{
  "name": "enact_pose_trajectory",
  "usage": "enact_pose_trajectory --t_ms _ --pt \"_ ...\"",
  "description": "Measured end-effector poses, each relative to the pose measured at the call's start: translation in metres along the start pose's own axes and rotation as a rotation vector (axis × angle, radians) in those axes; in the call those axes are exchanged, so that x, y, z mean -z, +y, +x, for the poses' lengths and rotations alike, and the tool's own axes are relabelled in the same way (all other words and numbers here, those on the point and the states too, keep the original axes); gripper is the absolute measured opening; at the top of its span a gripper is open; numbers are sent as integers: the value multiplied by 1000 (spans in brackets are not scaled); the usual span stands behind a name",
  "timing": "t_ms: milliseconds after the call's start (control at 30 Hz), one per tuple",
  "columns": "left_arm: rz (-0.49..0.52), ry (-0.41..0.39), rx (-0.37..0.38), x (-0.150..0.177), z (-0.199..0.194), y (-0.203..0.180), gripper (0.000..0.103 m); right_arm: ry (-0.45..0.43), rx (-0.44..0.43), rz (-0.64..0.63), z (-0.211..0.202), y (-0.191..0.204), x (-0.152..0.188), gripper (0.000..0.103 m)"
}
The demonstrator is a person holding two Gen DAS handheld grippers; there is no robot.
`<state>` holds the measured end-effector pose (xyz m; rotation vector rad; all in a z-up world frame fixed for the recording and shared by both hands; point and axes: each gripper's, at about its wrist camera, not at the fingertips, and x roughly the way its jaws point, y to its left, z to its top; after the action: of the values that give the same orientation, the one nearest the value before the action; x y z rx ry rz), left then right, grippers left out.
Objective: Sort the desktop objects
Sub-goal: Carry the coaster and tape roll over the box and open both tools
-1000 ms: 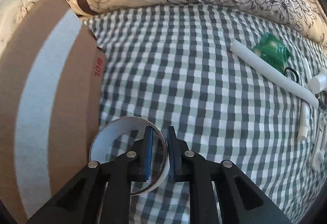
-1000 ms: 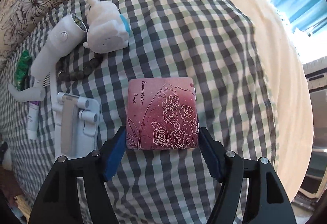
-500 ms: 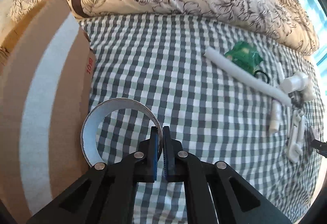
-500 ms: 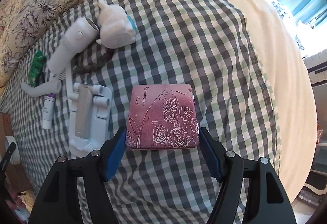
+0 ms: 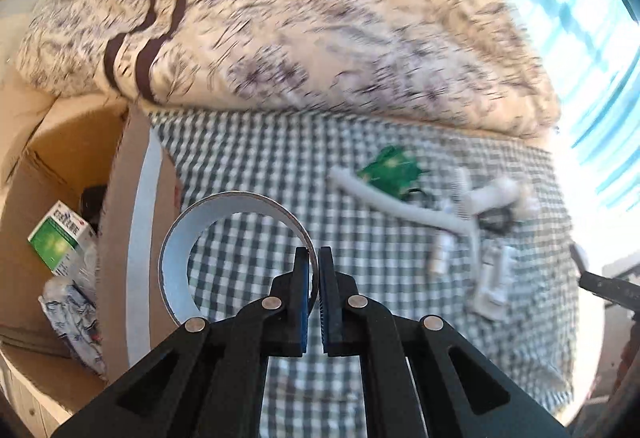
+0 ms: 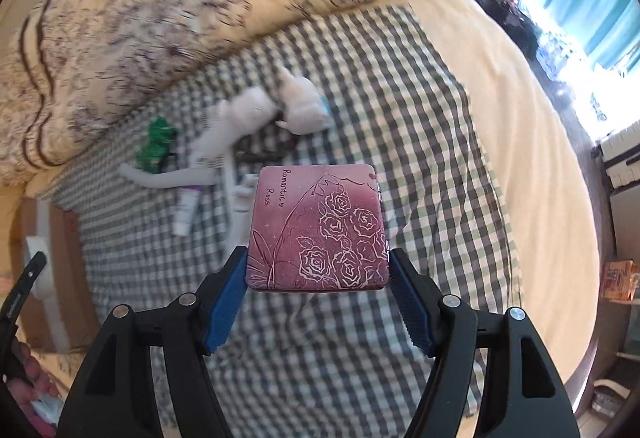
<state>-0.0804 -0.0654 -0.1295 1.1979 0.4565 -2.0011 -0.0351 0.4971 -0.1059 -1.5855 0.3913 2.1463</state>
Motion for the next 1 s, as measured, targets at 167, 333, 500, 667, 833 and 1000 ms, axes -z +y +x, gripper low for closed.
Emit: enact_pose_trajectory --t_ms 167,333,500,667,833,1000 --pt "13 -43 35 -10 -48 -5 4 -25 -43 -98 -42 42 9 69" --pt "-2 -77 12 -19 -88 17 4 -55 -105 -196 -66 104 22 69" --pt "9 -115 -8 -24 -117 62 4 -91 -154 -295 -89 184 45 69" --pt "-1 -105 -52 -25 -131 126 4 -113 -221 -355 -105 269 75 69" --pt "-18 -75 -71 -15 -124 187 4 -84 -279 -447 -95 350 112 69" --pt "-28 -35 -60 -5 -111 228 4 -28 -292 -502 -75 398 137 69"
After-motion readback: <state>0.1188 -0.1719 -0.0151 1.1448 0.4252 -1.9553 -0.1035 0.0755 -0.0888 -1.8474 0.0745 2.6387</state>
